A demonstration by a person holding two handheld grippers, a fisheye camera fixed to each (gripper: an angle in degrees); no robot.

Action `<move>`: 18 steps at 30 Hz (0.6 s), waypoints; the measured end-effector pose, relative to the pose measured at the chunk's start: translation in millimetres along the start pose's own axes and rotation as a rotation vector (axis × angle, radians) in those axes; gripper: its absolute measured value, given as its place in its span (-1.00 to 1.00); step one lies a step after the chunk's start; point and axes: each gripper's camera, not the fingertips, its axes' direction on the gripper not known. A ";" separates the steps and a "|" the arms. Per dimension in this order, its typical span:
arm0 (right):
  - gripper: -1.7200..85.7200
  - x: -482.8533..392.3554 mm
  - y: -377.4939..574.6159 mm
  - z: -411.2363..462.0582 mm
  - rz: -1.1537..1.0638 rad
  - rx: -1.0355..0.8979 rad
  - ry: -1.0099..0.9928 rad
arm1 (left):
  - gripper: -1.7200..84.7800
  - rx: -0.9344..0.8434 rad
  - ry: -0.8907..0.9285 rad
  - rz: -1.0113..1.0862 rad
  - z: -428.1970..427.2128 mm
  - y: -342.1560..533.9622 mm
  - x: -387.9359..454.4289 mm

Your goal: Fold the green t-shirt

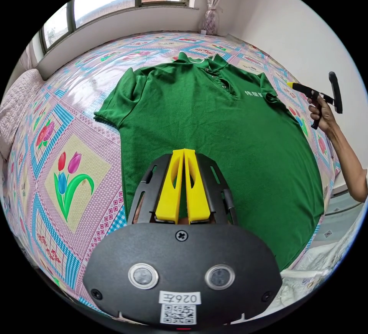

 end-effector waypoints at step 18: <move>-0.99 138.5 -16.6 58.9 0.219 -0.084 -0.103 | -0.98 -0.001 0.081 -0.037 -2.9 -25.7 -32.3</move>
